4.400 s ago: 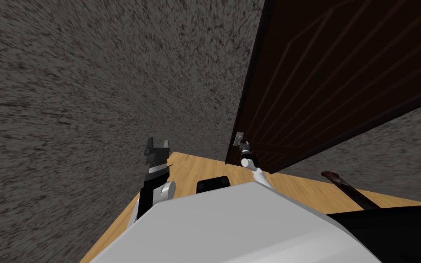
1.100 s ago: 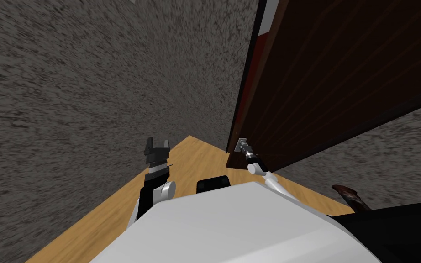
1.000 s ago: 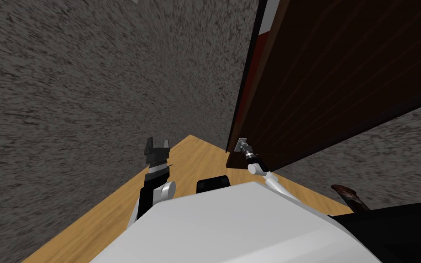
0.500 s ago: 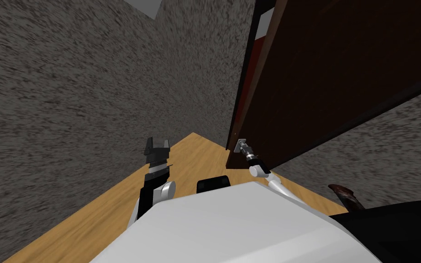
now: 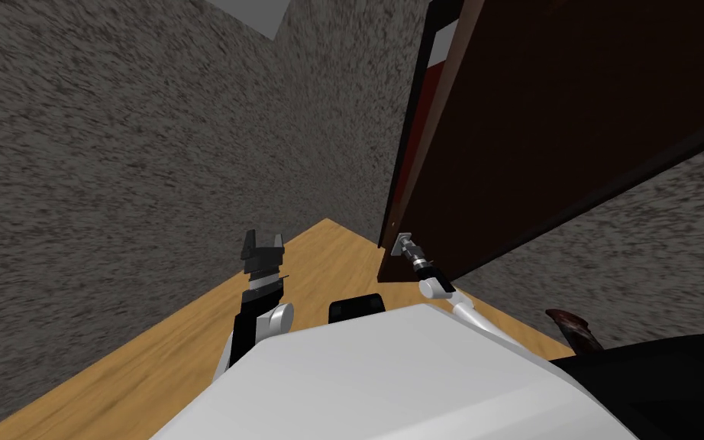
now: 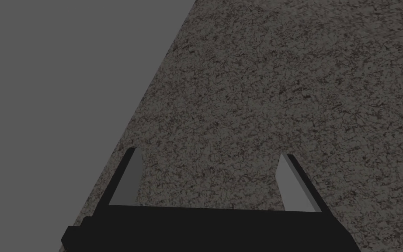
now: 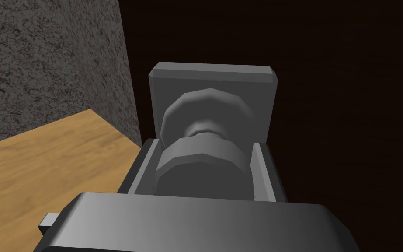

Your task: Pull the door open

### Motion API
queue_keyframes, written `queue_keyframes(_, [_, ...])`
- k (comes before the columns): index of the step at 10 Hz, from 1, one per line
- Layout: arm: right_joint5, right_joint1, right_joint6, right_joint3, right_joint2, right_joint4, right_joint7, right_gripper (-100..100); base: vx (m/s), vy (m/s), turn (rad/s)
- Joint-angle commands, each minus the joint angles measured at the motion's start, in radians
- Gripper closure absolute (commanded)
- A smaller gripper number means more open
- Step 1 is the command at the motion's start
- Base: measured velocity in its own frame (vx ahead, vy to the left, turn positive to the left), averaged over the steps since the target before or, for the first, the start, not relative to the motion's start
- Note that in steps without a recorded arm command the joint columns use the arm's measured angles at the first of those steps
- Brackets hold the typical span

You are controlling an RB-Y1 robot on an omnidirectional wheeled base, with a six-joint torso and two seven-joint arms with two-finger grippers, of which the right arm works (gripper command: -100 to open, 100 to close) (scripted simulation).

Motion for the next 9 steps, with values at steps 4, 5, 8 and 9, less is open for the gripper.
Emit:
queue_keyframes(4, [0.011, 0.021, -0.035, 0.041, -0.048, -0.011, -0.047, 100, -0.205, -0.058, 0.116])
queue_keyframes(5, [0.013, 0.025, -0.042, 0.048, -0.058, -0.014, -0.056, 100, -0.197, -0.059, 0.114])
queue_keyframes(8, [0.015, 0.031, -0.048, 0.056, -0.069, -0.016, -0.064, 100, -0.155, -0.044, 0.076])
queue_keyframes(9, [0.019, 0.035, -0.056, 0.067, -0.080, -0.016, -0.077, 100, -0.147, -0.031, 0.130])
